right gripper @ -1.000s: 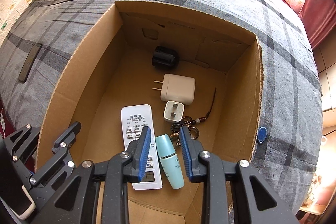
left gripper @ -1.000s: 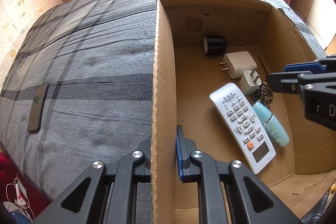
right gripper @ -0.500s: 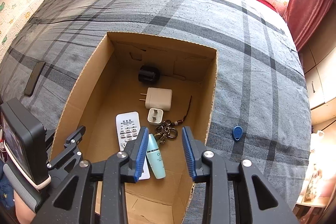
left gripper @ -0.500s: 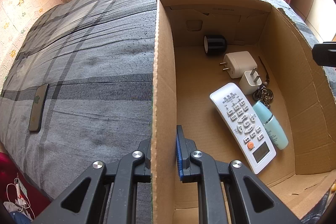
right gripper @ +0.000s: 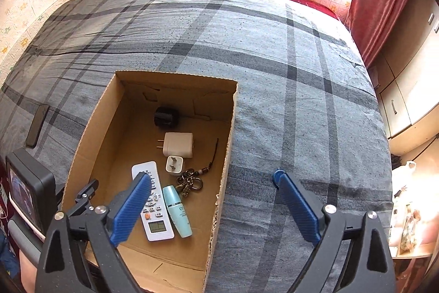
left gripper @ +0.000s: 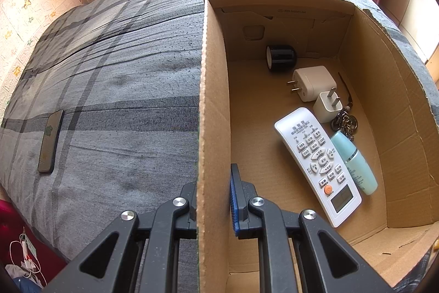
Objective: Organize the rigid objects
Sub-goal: 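Withdraw the right gripper from the box toward the blue round fob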
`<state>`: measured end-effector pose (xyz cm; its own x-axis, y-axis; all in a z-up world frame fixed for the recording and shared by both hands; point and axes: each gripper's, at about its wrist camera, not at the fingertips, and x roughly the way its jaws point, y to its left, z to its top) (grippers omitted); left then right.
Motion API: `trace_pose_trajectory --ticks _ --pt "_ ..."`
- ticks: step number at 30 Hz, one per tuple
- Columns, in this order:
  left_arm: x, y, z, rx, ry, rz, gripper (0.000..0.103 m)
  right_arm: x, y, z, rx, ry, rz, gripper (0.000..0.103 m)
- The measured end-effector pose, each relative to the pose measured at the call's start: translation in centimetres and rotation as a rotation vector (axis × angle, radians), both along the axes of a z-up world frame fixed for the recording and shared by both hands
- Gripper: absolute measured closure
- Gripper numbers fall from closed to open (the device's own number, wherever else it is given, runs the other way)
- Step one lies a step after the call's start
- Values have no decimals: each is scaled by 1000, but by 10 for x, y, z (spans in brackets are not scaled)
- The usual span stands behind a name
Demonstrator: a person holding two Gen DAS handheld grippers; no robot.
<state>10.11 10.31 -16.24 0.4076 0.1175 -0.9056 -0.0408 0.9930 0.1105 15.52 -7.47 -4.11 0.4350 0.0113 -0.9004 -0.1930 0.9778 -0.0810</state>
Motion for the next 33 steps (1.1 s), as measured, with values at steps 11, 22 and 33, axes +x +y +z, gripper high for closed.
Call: trace_pose_trajectory --ticks 11,22,33 --pt "0 0 0 1 0 0 88 15 -46 -10 0 4 -81 0" --pt "-1 -1 0 0 0 -1 88 38 -92 -46 24 54 -141 0" --pt "-1 1 0 -8 1 3 88 59 -127 -101 53 124 -198 0"
